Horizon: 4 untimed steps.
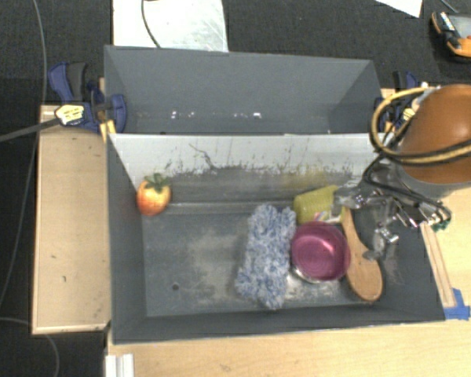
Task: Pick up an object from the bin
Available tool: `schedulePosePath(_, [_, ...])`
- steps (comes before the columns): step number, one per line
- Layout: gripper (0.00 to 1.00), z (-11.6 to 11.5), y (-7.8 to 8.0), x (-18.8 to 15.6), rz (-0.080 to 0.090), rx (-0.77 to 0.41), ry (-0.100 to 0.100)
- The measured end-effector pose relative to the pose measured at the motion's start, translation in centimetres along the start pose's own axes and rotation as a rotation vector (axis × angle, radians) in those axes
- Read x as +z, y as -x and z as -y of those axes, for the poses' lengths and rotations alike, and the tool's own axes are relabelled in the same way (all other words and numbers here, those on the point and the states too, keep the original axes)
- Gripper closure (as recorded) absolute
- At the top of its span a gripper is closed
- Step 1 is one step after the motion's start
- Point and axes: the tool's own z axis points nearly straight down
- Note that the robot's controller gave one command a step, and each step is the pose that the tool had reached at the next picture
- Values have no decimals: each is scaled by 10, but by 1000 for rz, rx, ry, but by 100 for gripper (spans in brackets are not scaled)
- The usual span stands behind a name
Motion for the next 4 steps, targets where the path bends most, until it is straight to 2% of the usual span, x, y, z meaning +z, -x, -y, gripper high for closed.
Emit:
schedulePosePath(1, [0,-19,-47,-4,-5,-20,3])
schedulePosePath(2, [0,9,-36,76,0,-270,2])
schedulePosePath(3, [100,-10,-40,101,8,-776,-6])
schedulePosePath(4, [100,-10,-40,101,9,-773,-5])
